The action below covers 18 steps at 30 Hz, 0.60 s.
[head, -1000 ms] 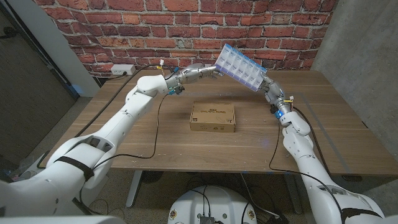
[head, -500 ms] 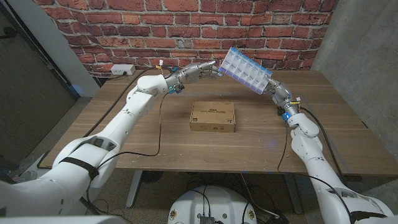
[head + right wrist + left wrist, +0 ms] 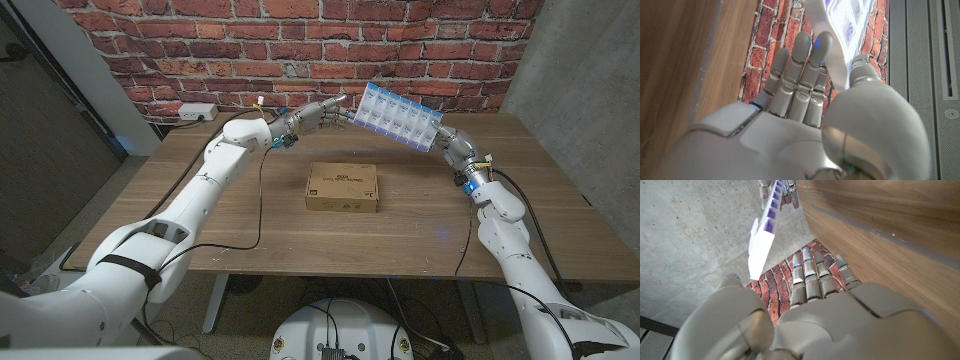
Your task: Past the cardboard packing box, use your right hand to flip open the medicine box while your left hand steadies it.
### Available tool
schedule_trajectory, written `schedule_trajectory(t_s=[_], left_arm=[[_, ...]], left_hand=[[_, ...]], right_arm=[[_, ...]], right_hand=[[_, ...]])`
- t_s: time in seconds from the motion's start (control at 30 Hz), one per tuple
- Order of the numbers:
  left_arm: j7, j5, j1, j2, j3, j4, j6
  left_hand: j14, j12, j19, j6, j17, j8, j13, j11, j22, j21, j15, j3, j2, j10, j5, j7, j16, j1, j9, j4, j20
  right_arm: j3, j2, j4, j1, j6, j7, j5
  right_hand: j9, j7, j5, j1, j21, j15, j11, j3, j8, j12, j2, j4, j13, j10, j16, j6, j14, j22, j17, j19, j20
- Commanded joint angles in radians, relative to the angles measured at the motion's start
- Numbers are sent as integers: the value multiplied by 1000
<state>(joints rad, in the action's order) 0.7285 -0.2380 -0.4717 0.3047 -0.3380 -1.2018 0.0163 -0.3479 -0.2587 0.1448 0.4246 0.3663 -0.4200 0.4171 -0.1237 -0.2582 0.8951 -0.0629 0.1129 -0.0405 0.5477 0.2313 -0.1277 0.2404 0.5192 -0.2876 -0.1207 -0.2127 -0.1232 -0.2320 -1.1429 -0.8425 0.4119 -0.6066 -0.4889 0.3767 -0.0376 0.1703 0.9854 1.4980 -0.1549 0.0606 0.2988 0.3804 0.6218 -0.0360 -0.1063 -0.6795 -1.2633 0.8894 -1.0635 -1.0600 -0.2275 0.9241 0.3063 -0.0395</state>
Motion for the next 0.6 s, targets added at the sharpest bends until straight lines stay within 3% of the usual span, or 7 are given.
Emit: schedule_trajectory(t_s=[0.03, 0.27, 0.6], left_arm=[[15, 27, 17, 0, 2, -23, -86], [44, 48, 37, 4, -11, -25, -92], [76, 70, 50, 22, -24, -50, -80]], left_hand=[[-2, 1, -2, 3, 0, 3, 0, -8, -5, 5, -8, -3, -5, 1, -3, -9, 1, -5, -2, -9, -1], [9, 6, 2, -10, -1, 12, -5, -7, -5, 5, -10, -25, -31, -10, -7, -12, -4, -27, 0, -12, -2], [34, 17, 9, -46, -6, 32, -11, -2, -6, 5, -10, -46, -57, -39, -2, 1, -14, -33, 2, -4, 1]], right_arm=[[10, -56, -18, 6, -19, -80, 2], [39, -119, -104, -10, -88, -36, 82], [60, -172, -154, -15, -170, 9, 143]], right_hand=[[6, -6, 8, 103, 6, -71, 2, 42, 3, 2, -103, -35, 0, 6, 8, -56, 11, 3, 5, -2, -73], [6, -7, 10, 106, 11, -71, 1, 44, 1, 2, -104, -37, 0, 7, 5, -61, 15, 10, 6, -4, -73], [11, -11, 10, 108, 19, -71, -1, 41, -2, 2, -102, -37, 1, 4, 3, -62, 10, 19, -1, -7, -73]])
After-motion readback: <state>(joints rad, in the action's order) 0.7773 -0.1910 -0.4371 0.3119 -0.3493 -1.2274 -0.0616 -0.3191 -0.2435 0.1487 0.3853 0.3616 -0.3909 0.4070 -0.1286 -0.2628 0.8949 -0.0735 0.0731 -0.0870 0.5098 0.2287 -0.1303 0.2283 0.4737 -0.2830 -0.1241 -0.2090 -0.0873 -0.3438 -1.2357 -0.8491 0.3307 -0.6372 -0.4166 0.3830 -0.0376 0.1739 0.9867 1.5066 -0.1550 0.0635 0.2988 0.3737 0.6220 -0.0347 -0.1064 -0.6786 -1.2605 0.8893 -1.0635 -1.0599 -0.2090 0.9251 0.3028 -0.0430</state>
